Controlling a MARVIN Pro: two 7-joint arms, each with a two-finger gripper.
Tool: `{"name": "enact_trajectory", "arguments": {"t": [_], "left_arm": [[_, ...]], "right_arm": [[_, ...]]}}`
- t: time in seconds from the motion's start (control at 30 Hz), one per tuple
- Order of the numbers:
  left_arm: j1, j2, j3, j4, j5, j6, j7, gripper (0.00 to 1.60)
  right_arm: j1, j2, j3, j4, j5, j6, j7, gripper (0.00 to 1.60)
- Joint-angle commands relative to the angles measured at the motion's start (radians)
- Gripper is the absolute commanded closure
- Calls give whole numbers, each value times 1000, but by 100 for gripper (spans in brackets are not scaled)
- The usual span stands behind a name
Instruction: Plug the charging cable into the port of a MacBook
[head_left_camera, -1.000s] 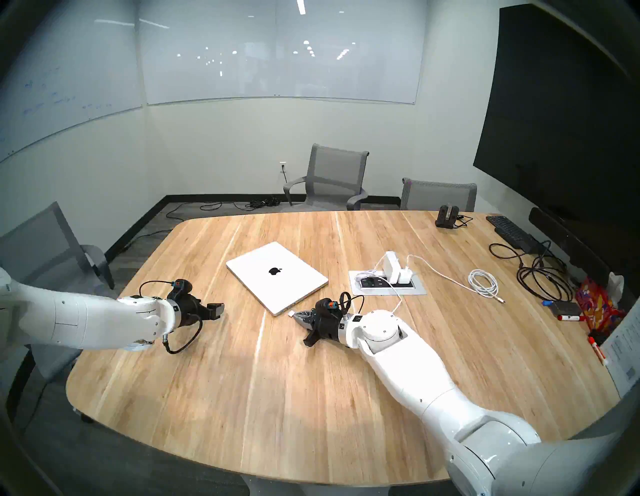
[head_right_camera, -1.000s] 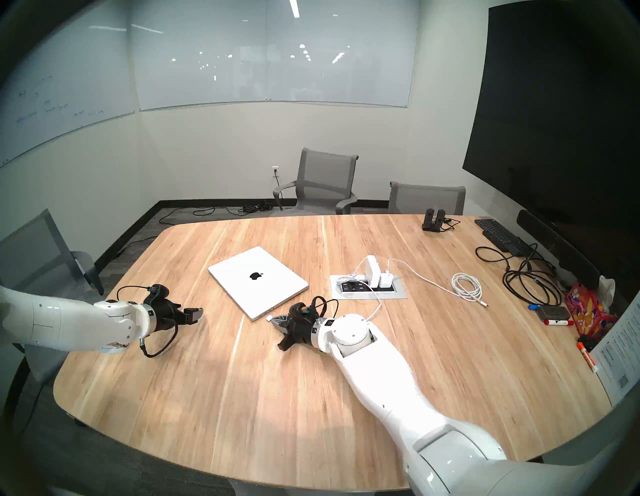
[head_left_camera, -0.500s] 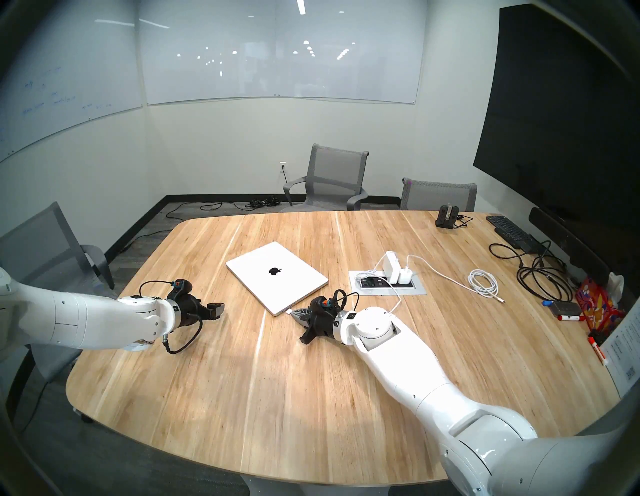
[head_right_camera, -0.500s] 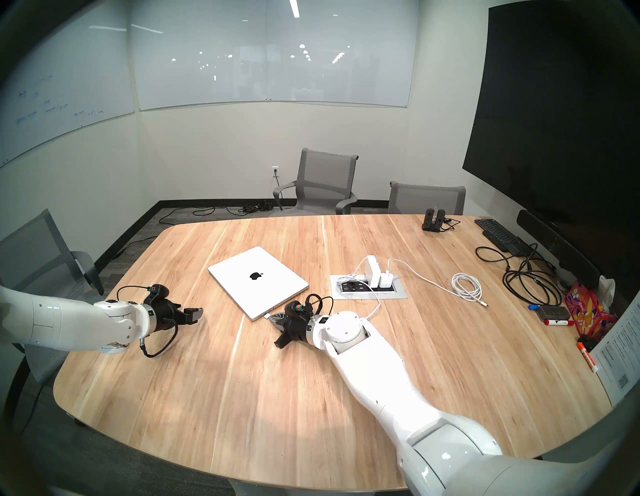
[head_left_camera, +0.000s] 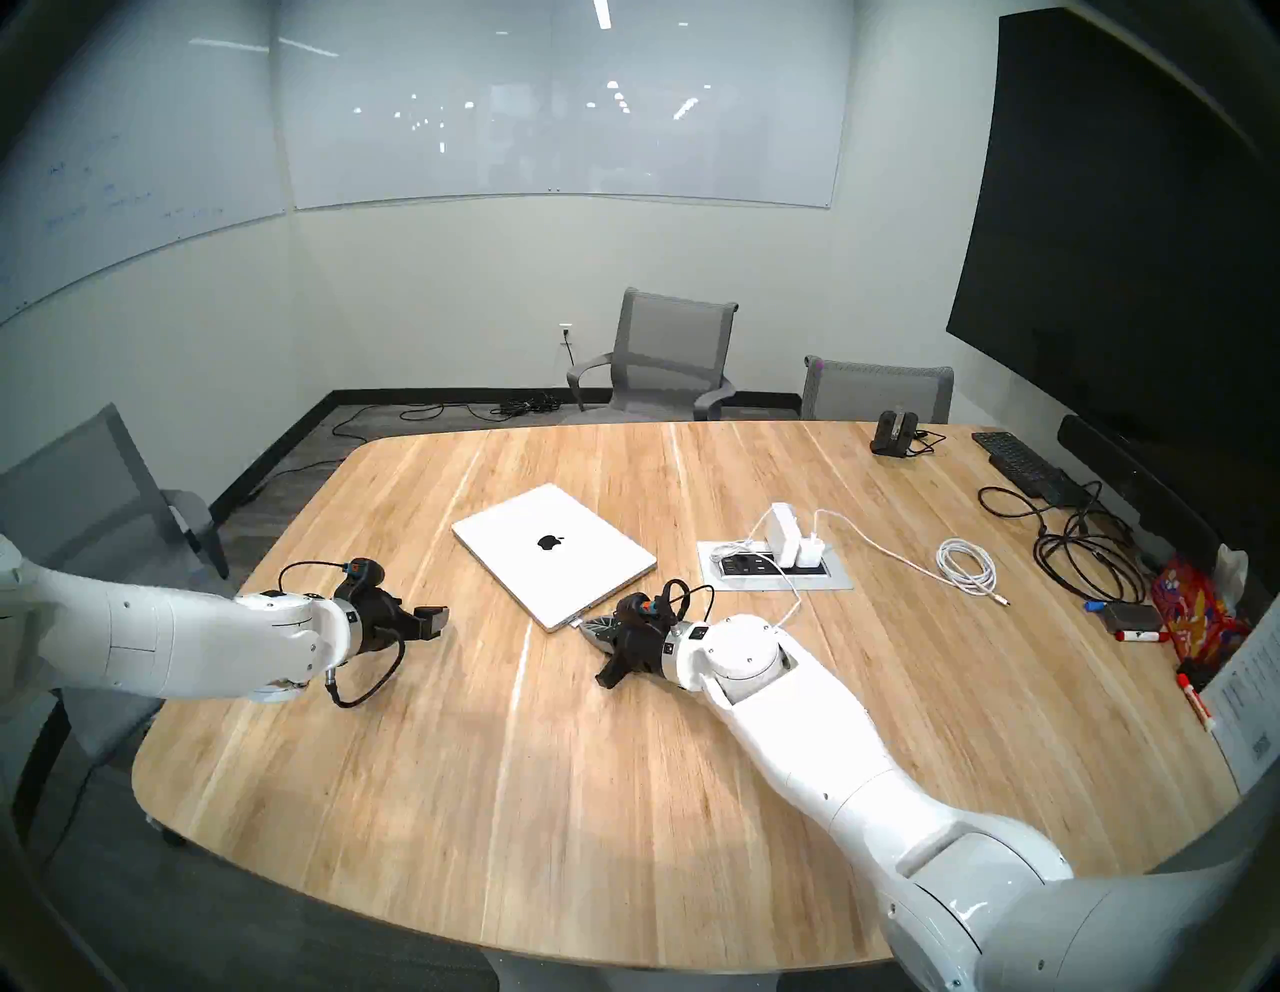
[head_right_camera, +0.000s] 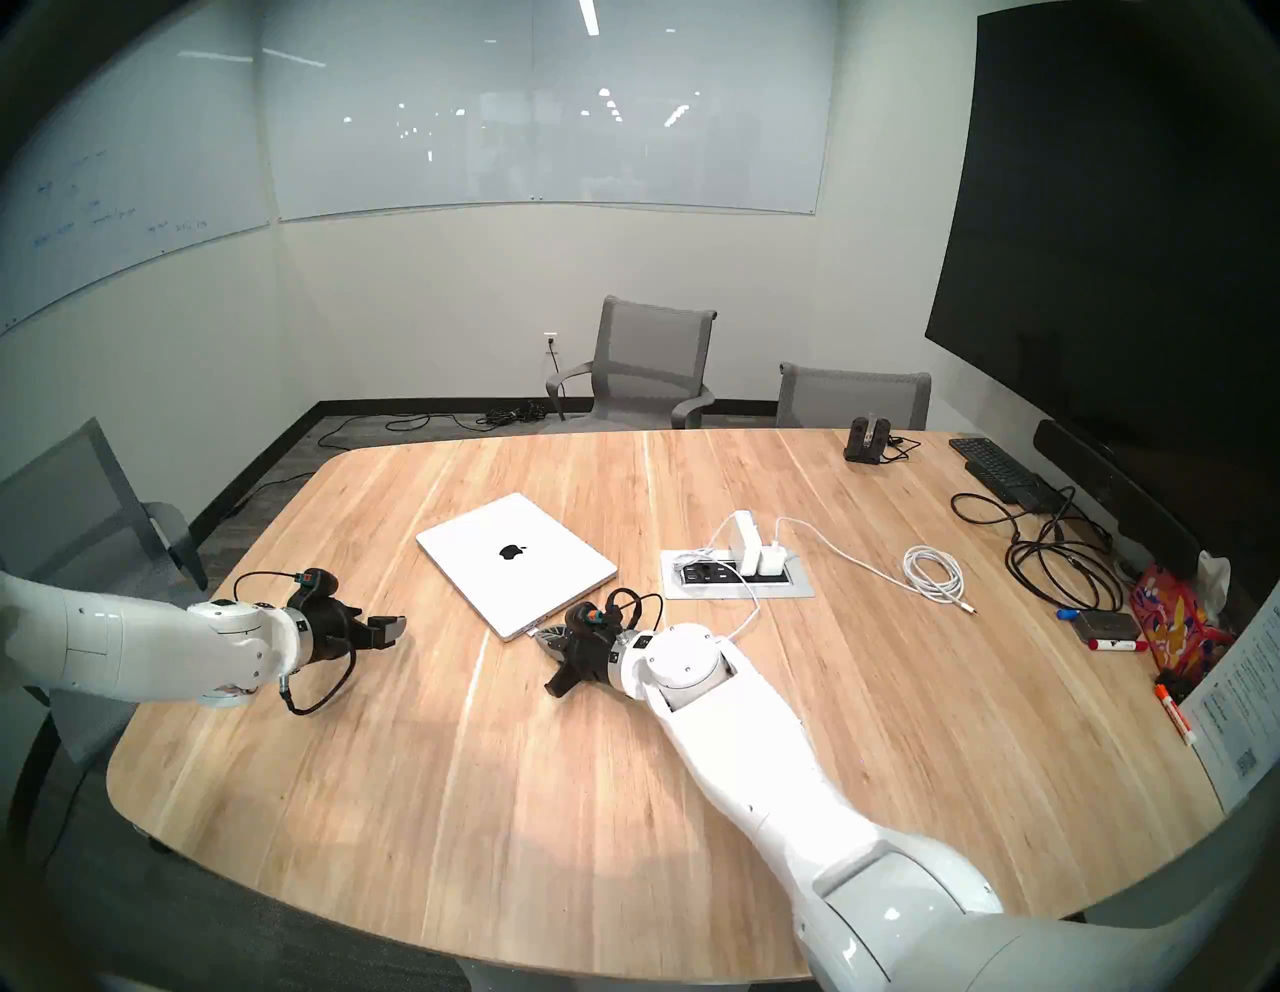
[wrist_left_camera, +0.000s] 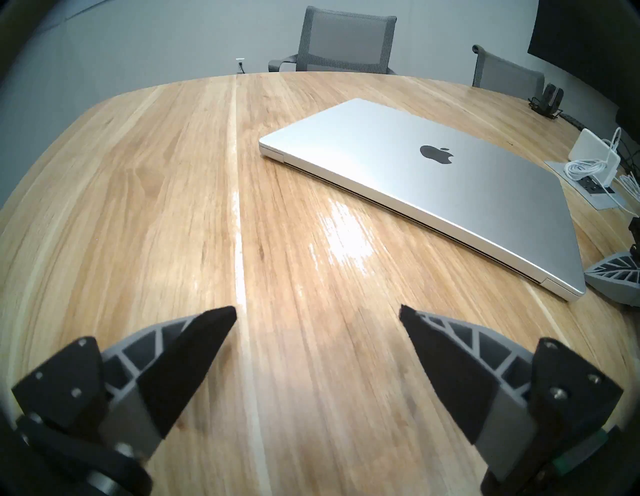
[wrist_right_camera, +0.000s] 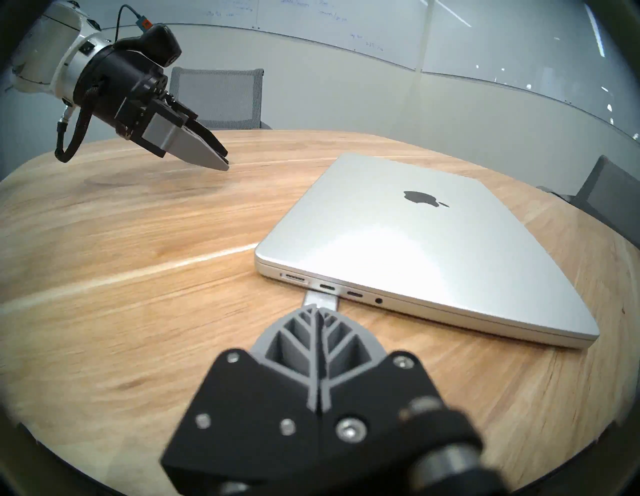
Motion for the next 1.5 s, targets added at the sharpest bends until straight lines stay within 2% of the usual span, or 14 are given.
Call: {"name": "enact_trajectory", "arguments": {"t": [0.0, 0.57, 1.07, 1.47], "left_arm": [[-14, -1, -10, 0, 1, -3, 0, 0], [-14, -1, -10, 0, 1, -3, 0, 0], [-14, -1, -10, 0, 1, -3, 0, 0], [-14, -1, -10, 0, 0, -3, -1, 0]], "right_arm": [[-2, -13, -2, -51, 1, 3, -10, 160], [-37, -9, -12, -100, 4, 18, -25, 160], [-94, 19, -2, -180, 12, 28, -26, 160], [-73, 13, 5, -159, 10, 20, -18, 160]]}}
